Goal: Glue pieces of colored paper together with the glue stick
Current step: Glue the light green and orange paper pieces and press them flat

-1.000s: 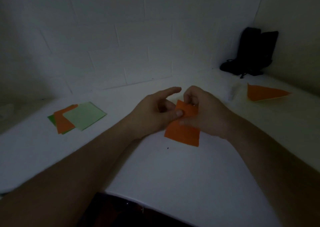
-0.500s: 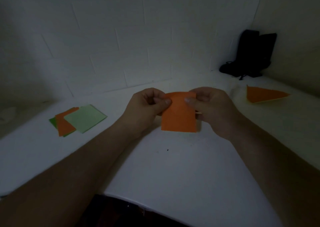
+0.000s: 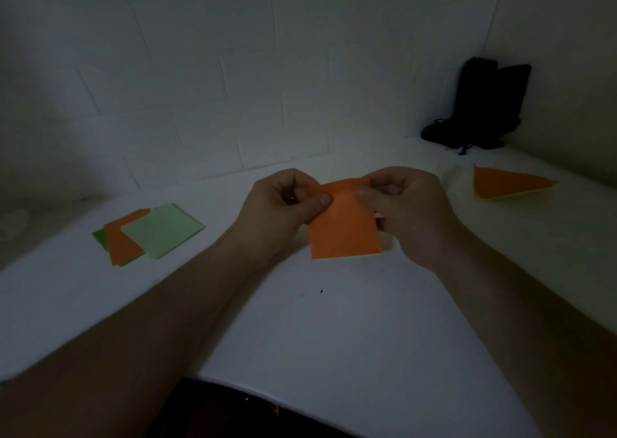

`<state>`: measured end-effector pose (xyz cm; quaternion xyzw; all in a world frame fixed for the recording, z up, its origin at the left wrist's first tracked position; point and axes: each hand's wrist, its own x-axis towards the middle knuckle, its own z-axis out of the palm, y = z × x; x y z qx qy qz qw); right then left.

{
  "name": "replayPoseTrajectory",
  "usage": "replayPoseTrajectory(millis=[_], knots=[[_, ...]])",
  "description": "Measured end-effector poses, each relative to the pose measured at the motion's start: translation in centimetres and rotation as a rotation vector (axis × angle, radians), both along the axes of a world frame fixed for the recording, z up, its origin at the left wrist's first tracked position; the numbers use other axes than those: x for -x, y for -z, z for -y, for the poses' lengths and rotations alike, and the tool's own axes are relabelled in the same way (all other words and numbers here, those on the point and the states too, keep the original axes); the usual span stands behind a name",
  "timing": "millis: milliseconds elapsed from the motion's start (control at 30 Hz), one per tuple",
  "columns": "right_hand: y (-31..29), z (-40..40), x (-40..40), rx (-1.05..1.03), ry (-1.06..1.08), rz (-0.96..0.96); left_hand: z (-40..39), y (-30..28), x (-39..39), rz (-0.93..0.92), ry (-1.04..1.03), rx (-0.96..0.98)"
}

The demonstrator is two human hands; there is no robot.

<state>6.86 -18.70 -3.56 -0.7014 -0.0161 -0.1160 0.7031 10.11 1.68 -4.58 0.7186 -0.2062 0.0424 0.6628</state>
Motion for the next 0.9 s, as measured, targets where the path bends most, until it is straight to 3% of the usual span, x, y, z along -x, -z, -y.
replayPoseTrajectory(millis=[433,700,767,900], knots=[[-0.5,-0.2,0.6,-0.052,-0.003,0.050,0.0,-0.1,0.1,-0.215,0.155,0.124],[-0.6,-0.4,0.7,-0.135,-0.036,-0.071,0.0,0.0,-0.1,-0.100,0.065,0.054],[-0.4,-0.8,0.8,-0.093,-0.079,-0.162,0.0,0.0,-0.2,-0.067,0.012,0.060],[0.2,-1.0,0.7,0.025,-0.060,-0.143,0.1,-0.1,-0.4,-0.052,-0.028,0.133]])
